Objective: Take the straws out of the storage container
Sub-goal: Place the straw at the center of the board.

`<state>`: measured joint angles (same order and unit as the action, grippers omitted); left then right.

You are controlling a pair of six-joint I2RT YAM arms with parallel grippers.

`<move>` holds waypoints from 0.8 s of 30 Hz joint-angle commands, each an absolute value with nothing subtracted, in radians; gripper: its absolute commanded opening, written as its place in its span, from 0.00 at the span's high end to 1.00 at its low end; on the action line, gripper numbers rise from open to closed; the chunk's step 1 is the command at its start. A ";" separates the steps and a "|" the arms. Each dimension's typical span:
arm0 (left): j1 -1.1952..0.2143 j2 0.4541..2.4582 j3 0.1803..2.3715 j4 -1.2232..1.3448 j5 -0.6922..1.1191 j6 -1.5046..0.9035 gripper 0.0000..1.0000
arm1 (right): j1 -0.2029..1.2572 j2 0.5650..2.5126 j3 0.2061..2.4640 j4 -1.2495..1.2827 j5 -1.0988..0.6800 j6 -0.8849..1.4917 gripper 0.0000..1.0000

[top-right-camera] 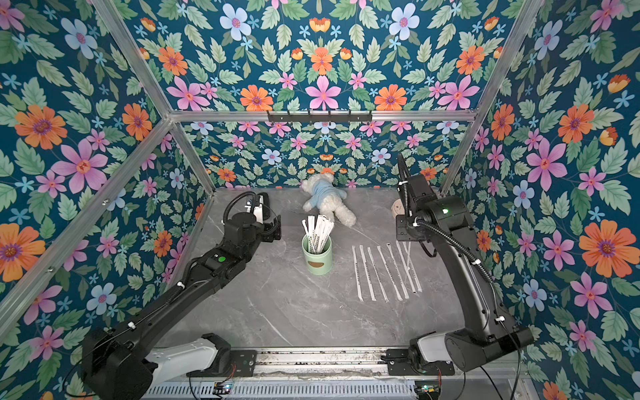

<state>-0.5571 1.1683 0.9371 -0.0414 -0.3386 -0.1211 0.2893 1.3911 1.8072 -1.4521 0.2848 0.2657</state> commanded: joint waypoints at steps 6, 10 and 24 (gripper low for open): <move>-0.557 1.179 0.940 -0.034 -0.337 -0.109 0.04 | 0.235 1.502 1.742 -1.538 0.413 0.248 1.00; -0.558 1.183 0.940 -0.035 -0.340 -0.104 0.04 | 0.196 1.588 1.759 -1.561 0.419 0.243 1.00; -0.558 1.177 0.948 -0.044 -0.347 -0.087 0.04 | 0.072 2.042 1.976 -1.645 0.350 0.236 1.00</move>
<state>-0.5571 1.1812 0.9390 -0.0460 -0.3389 -0.1020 0.0875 1.9957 1.9369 -1.5875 0.3676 0.2333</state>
